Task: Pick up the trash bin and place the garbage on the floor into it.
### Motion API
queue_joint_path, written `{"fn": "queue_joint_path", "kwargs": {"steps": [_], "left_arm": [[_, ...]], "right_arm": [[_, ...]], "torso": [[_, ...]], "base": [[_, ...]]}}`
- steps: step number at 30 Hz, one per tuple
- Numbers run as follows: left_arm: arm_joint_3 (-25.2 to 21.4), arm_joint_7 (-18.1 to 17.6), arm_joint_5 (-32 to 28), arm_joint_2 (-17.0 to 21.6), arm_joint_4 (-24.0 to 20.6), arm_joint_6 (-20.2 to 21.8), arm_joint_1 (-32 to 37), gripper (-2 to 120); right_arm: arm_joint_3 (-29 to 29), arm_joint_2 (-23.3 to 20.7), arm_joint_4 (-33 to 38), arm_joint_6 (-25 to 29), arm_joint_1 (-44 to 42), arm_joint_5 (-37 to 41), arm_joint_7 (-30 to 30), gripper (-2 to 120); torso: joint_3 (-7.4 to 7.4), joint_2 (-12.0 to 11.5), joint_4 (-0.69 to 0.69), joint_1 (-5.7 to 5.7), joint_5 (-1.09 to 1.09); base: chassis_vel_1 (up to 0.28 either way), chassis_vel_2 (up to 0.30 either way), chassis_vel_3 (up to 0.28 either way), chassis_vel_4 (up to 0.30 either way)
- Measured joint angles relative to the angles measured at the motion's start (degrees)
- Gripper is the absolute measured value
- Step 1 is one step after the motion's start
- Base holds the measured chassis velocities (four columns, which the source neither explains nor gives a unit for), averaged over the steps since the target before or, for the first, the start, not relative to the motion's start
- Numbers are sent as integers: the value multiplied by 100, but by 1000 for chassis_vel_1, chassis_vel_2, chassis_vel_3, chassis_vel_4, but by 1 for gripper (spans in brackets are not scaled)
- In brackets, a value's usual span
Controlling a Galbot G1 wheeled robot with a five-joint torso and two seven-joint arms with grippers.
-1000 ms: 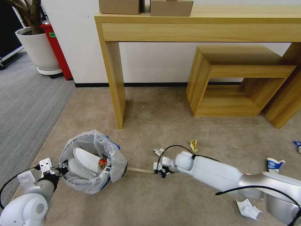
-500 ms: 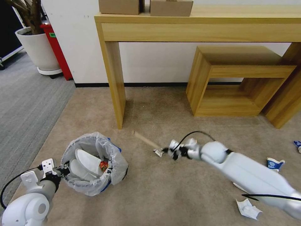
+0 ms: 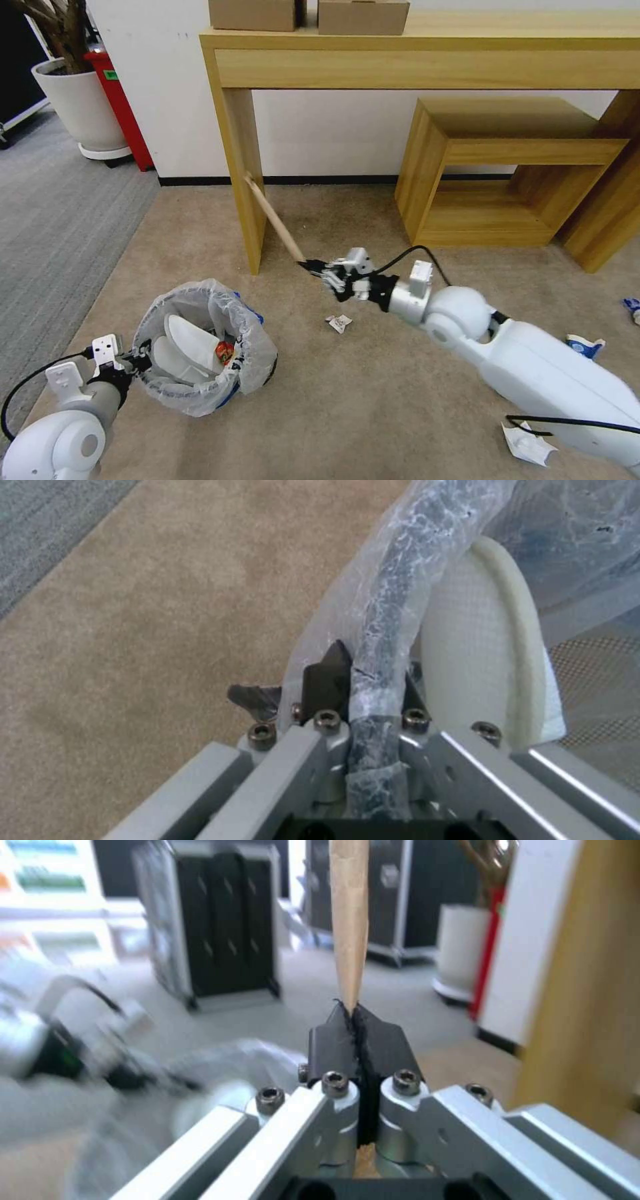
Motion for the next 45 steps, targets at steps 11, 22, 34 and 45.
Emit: {"fn": "queue_joint_path", "kwargs": {"steps": [11, 22, 34, 45], "left_arm": [[-7, -99, -78, -72, -121, 69, -48, 0], [0, -112, -124, -111, -250, 97, -38, 0], [-72, -109, -166, -102, -360, 97, 64, 0], [-98, -89, -190, -102, -418, 82, 124, 0]], "right_arm": [[-1548, 1116, -910, 1115, 484, 63, 220, 0], [-2314, 2291, -2107, 1455, 871, -468, 325, 0], [-2565, 2707, -2856, 1582, 1006, -971, 309, 0], [-2668, 2925, -3261, 1682, 1038, -1238, 374, 9]], "torso": [[1, 0, 0, 0, -1], [1, 0, 0, 0, -1], [1, 0, -1, 0, 0], [1, 0, -1, 0, 0]], "base": [[0, 0, 0, 0], [0, 0, 0, 0], [0, 0, 0, 0], [0, 0, 0, 0]]}}
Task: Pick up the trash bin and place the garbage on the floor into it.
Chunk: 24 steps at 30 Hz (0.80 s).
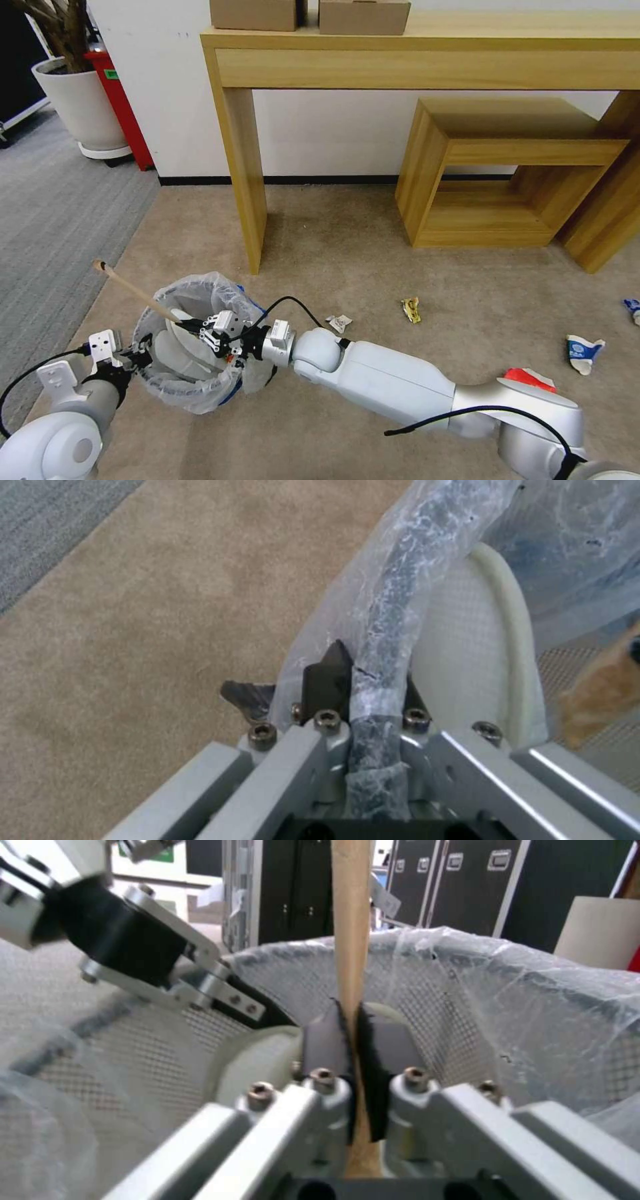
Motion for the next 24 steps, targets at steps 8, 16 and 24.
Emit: {"fn": "queue_joint_path", "kwargs": {"steps": [8, 16, 24], "left_arm": [[-29, -2, -9, 17, -21, -11, 14, 0], [-50, -5, -28, 24, -32, -16, 26, 0], [-74, -7, -41, 102, 69, -25, 16, 0]], "right_arm": [[13, -62, -21, -28, 6, -68, 0, 36], [63, -131, 85, -36, -52, -63, 19, 65], [703, -544, 811, -223, -141, 460, 146, 93]], "torso": [[0, 0, 0, 0, 0], [0, 0, 0, 0, 1], [0, 0, 0, 0, 1]], "base": [[0, 0, 0, 0], [0, 0, 0, 0], [0, 0, 0, 0]]}}
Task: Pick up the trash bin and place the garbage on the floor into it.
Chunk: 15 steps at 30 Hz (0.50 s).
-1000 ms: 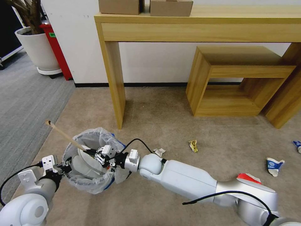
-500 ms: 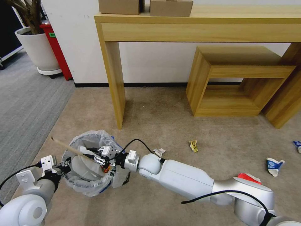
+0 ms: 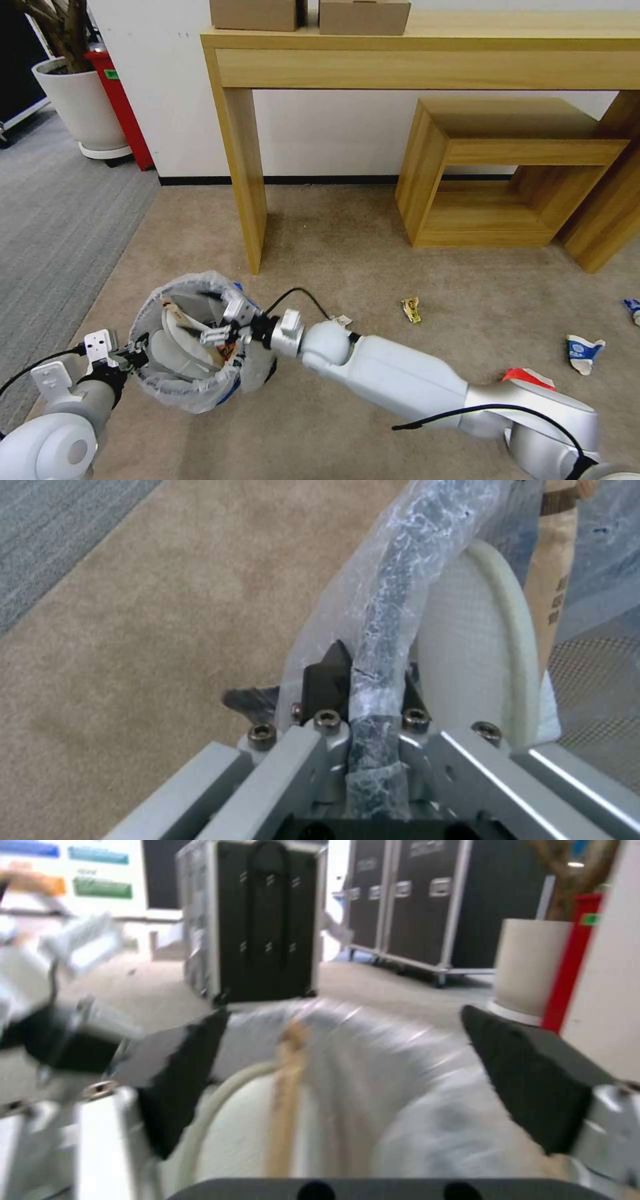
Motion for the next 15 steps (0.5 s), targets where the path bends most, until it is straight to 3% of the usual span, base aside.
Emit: {"fn": "queue_joint_path", "kwargs": {"steps": [3, 9, 11, 12, 15], "left_arm": [[-1, -3, 10, 49, 84, 0, -8, 0], [3, -2, 40, 71, 140, 0, -16, 0], [21, 38, 107, 60, 112, 0, 17, 0], [21, 38, 107, 60, 112, 0, 17, 0], [46, 83, 139, 50, 46, -2, 34, 0]], "right_arm": [[446, -360, 404, -64, -179, 268, 14, 100], [1021, -817, 939, -161, -485, 625, 79, 100], [1940, -1151, 1418, -319, -912, 874, 332, 100], [1940, -1151, 1418, -319, -912, 874, 332, 100], [2834, -1432, 1807, -459, -1362, 972, 569, 100]], "torso": [[0, 0, 0, 0, 0], [0, 0, 0, 0, 1], [0, 0, 1, 0, 1], [0, 0, 1, 0, 1], [0, 0, 1, 0, 1]], "base": [[0, 0, 0, 0], [0, 0, 0, 0], [0, 0, 0, 0], [0, 0, 0, 0], [0, 0, 0, 0]]}}
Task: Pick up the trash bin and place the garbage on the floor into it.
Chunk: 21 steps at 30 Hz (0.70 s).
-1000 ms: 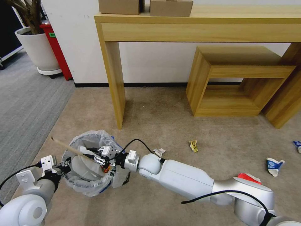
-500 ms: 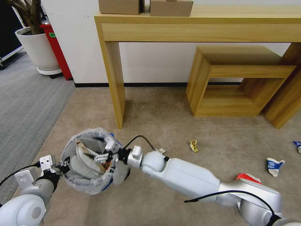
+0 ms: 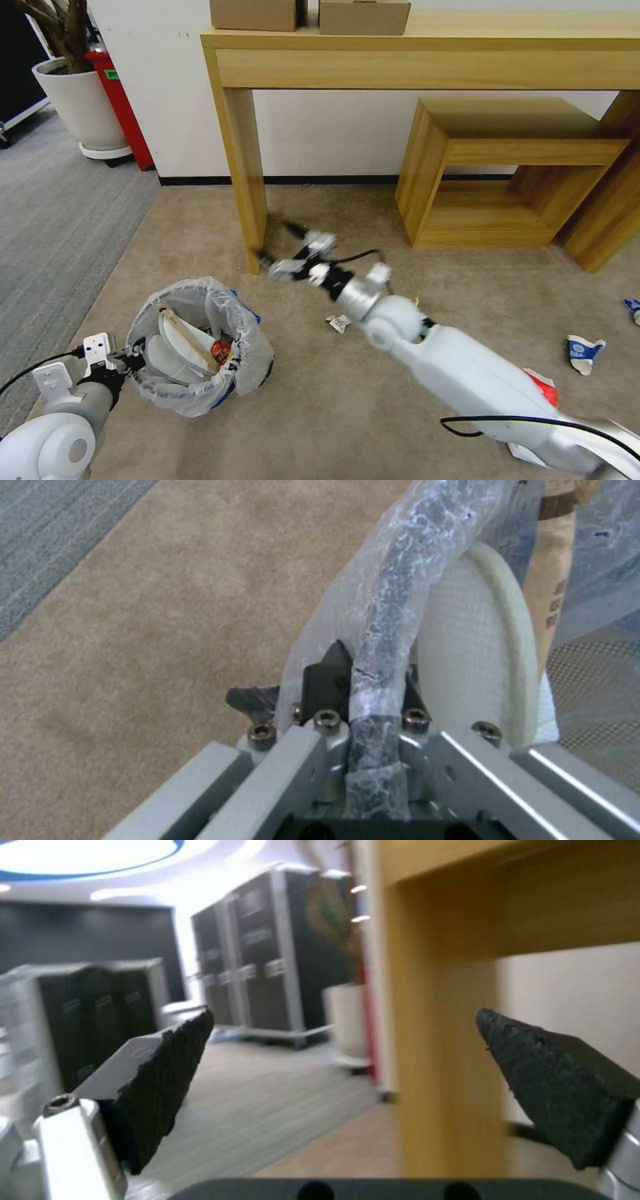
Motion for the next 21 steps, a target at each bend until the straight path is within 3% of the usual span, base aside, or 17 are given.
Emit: {"fn": "queue_joint_path", "kwargs": {"steps": [1, 3, 5, 8, 9, 12, 13, 14, 16, 21], "left_arm": [[0, 0, 0, 0, 0, 0, 0, 0], [16, 13, 15, 2, -53, 0, 1, 0], [17, 20, 21, 3, -70, -1, 2, 0], [-27, 109, 80, -15, -206, -44, 95, 0], [-27, 109, 80, -15, -206, -44, 95, 0], [-43, 141, 98, 15, -247, -58, 123, 0], [-43, 141, 98, 15, -247, -58, 123, 0], [-44, 152, 91, 66, -243, -60, 105, 0], [-41, 169, 66, 142, -179, -65, 72, 0], [13, 205, 47, 228, -67, -70, 6, 0]], "right_arm": [[0, 0, 0, 0, 0, 0, 0, 100], [813, -181, 305, -142, -445, 16, 137, 100], [993, -217, 366, -174, -565, 5, 170, 100], [2014, -307, 621, -237, -1248, -65, 354, 100], [2014, -307, 621, -237, -1248, -65, 354, 100], [2900, -286, 843, -269, -1817, -273, 537, 100], [2900, -286, 843, -269, -1817, -273, 537, 100], [3474, -226, 1000, -310, -2235, -541, 654, 100], [4030, -86, 1148, -301, -2794, -808, 708, 100], [4649, 403, 1331, -147, -3658, -1122, 660, 100]], "torso": [[0, 0, 0, 0, 0], [-1, 0, 0, 0, -2], [-1, 0, -2, 0, -2], [-1, 0, -1, 0, -1], [-1, 0, -1, 0, -1], [-1, 0, 1, 0, 0], [-1, 0, 1, 0, 0], [-1, 0, 0, 0, -3], [-1, 0, -1, 0, 0], [-1, 0, -1, 0, -2]], "base": [[0, 0, 0, 0], [0, 0, 0, 0], [0, 0, 0, 0], [0, 0, 0, 0], [0, 0, 0, 0], [0, 0, 0, 0], [0, 0, 0, 0], [0, 0, 0, 0], [0, 0, 0, 0], [0, 0, 0, 0]]}}
